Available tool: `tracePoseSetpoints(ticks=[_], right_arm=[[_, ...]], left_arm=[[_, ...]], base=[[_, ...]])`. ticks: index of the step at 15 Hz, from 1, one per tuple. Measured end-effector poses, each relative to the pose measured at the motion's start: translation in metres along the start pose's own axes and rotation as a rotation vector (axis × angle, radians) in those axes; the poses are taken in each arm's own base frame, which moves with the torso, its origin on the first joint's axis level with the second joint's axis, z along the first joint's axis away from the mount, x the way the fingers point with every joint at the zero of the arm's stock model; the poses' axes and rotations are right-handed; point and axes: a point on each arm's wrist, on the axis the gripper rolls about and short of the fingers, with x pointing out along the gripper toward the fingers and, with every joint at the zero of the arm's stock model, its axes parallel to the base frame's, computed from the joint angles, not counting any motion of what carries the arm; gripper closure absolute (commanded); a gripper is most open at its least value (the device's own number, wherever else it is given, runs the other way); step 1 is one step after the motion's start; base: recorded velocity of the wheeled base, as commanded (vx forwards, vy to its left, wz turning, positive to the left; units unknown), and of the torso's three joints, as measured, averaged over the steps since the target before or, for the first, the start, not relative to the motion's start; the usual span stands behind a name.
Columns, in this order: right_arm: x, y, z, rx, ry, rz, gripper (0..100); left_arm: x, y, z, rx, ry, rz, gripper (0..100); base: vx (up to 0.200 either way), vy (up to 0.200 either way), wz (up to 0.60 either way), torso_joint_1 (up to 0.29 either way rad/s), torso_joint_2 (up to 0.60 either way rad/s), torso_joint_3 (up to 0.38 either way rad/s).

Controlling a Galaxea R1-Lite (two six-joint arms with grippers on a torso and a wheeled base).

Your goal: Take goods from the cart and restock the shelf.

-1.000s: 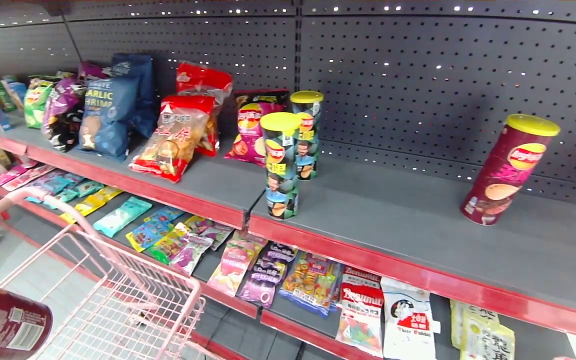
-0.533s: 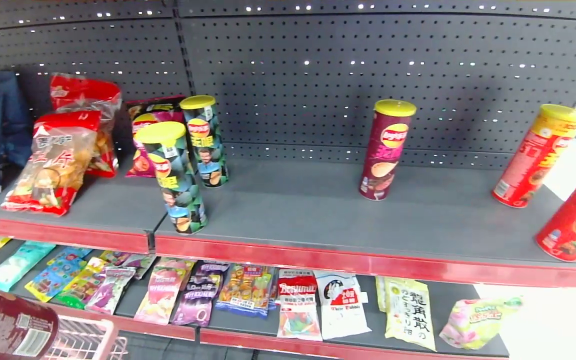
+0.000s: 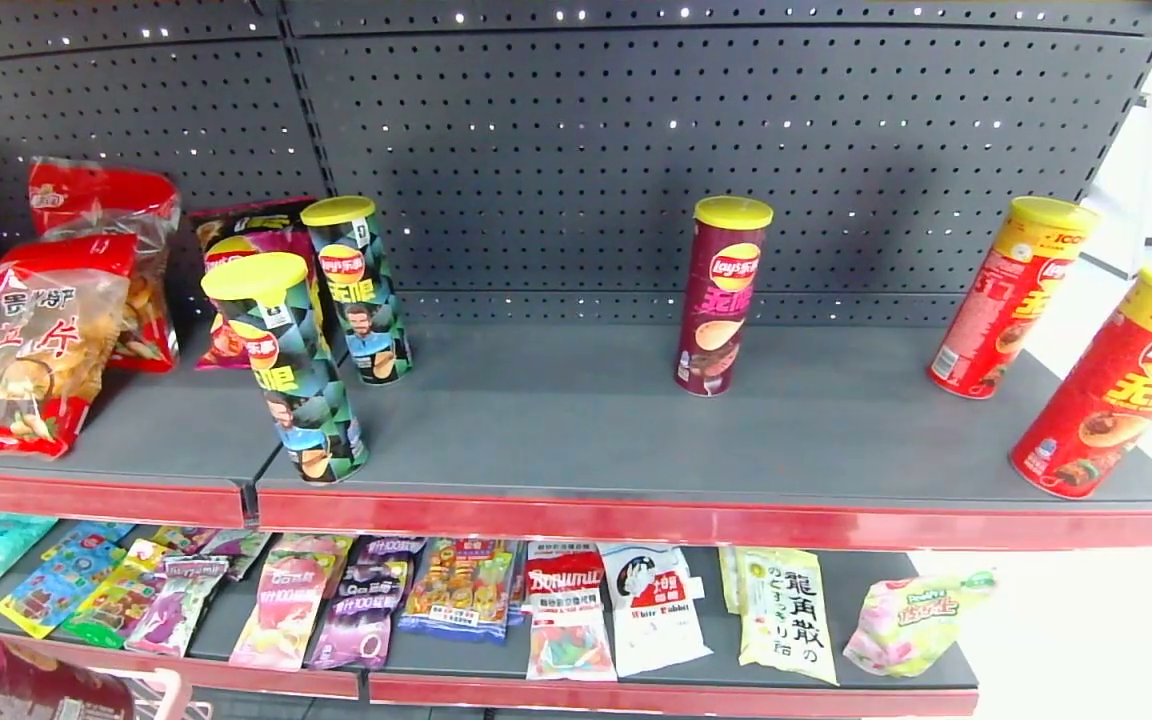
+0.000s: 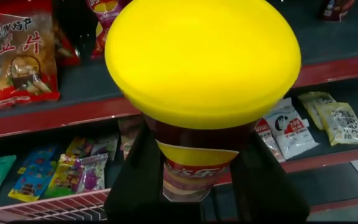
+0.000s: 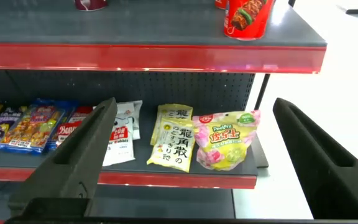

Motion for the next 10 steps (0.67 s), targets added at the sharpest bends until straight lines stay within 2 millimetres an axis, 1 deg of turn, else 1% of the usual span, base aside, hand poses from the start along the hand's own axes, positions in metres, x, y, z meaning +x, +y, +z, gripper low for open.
tracePoseSetpoints(ticks=[3, 10], right_arm=[[0.0000, 0.0000, 0.0000, 0.001, 0.000, 0.002, 0], [0.0005, 0.0000, 0.0005, -0.004, 0.007, 0.008, 0]], left_arm=[[-0.0011, -0.0006, -0.0046, 0.010, 0.037, 0.004, 100], [-0.0038, -0.0013, -0.0069, 0.014, 0.031, 0.002, 100]], base=[[0.000, 0.000, 0.00, 0.000, 0.00, 0.000], [0.000, 0.000, 0.00, 0.000, 0.00, 0.000]])
